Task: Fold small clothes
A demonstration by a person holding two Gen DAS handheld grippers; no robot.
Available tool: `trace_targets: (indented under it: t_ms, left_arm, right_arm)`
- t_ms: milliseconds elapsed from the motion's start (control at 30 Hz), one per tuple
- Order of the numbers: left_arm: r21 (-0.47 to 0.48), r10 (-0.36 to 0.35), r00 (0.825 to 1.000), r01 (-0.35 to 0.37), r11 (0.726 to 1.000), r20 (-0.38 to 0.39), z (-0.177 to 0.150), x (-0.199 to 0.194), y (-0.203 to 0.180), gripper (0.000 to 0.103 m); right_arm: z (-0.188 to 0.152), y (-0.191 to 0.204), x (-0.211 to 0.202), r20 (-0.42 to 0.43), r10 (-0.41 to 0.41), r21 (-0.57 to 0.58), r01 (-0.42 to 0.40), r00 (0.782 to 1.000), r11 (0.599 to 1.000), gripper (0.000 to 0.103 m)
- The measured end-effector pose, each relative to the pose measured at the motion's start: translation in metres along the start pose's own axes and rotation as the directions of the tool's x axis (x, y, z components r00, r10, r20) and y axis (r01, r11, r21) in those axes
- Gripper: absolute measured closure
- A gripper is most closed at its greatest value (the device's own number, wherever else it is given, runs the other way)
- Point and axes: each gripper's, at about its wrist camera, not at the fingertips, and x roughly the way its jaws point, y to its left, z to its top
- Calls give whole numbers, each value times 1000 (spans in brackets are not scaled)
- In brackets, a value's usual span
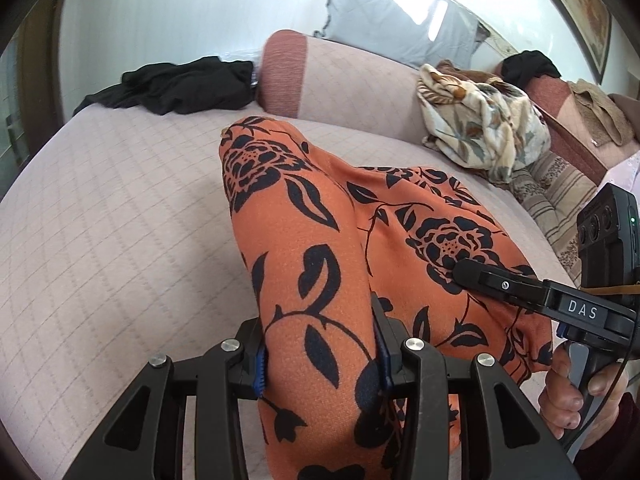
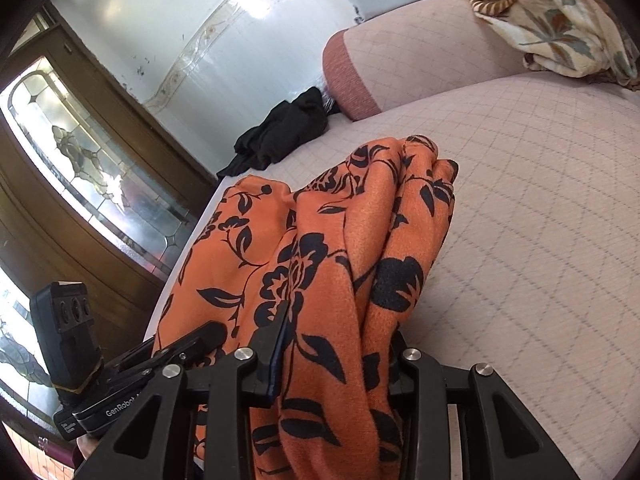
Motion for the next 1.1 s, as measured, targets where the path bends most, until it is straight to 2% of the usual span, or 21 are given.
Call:
trace_targets:
  t_ms: [200,300,967,1100]
  left_arm:
    - [-3,22,1000,-22,1000,-5,0,-9,3,61]
    - [-7,41,999,-41,999,-32,-1,-10,4,61]
    - [-3,73,993,-73,997,-90,-4,-2,2,61]
    - [-12,82,991,-83,996,-110,-3,1,3,56]
  right_arm:
    - [-7,13,9,-15,3,0,-3,1000,1000,67]
    - [-10,15,11,-23,3,8,-3,1000,1000,67]
    - [-14,7,19,-91,-16,84,24,996,996,67]
    - [-11,3,23,-115,-17,105,29,993,994,66]
